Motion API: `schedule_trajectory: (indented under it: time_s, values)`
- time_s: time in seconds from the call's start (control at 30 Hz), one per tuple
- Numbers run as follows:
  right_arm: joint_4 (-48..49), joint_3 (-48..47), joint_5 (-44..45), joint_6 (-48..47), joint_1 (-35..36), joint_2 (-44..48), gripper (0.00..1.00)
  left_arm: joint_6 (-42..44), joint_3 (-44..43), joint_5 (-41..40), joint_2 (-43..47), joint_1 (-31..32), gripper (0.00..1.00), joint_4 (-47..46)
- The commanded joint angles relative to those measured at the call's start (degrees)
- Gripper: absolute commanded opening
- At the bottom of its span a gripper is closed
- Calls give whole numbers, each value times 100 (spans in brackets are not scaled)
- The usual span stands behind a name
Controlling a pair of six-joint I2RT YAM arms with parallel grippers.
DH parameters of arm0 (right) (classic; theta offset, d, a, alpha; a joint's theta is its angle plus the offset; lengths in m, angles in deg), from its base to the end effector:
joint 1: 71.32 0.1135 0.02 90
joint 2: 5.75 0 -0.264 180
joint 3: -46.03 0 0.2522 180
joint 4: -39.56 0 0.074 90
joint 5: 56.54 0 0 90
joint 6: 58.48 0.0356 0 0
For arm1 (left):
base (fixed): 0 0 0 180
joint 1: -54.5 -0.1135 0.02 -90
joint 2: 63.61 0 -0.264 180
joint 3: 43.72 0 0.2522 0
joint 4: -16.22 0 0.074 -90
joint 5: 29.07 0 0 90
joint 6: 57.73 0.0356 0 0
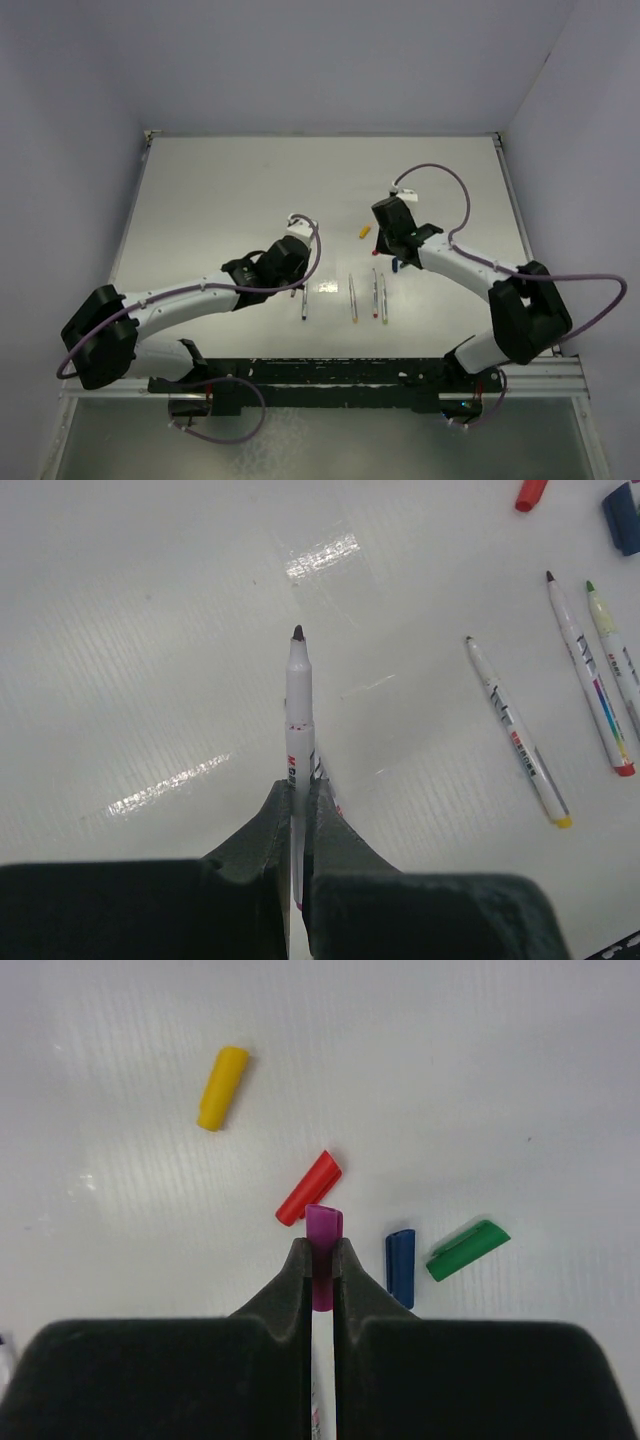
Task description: Insert the pens into the pen caps
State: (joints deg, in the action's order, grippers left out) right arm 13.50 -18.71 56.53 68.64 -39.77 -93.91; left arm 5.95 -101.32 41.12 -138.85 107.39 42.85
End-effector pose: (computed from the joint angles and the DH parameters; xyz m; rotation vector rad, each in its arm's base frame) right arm 0.2734 0.1515 0.1960 0.2898 2.3293 0.0928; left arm 0.1726 -0.2081 0.2173 0.3638 2.2779 -0.3089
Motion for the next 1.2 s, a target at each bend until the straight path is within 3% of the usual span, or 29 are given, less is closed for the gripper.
schedule_trajectory:
  time_s: [0.0, 0.3, 0.4, 0.6, 0.83, 1.03, 1.17]
  values:
    - [422, -231, 62, -525, 17, 941, 0, 262, -224, 176, 278, -35, 0, -719]
    - [2207, 689, -410, -1247, 18, 2384, 0, 416, -1085, 739, -314, -35, 0, -599]
    - [2899, 1083, -625, -1420, 15, 2705, 0, 354, -1053, 1227, -408, -32, 0, -1085]
    - [4032, 1674, -1165, -1663, 19, 3220, 0, 359, -523, 2375, -316, -29, 0, -2945]
    - [5127, 2128, -1801, -1802, 18, 3569, 0, 458, -650, 2715, -459, -27, 0, -3216]
    - [5968, 2409, -2283, -1657, 18, 3725, 0, 8, -126, 2908, -582, -32, 0, -4362]
    - [6304, 2568, -2408, -1479, 24, 3787, 0, -81, -99, 2934, -648, -33, 0, -4553]
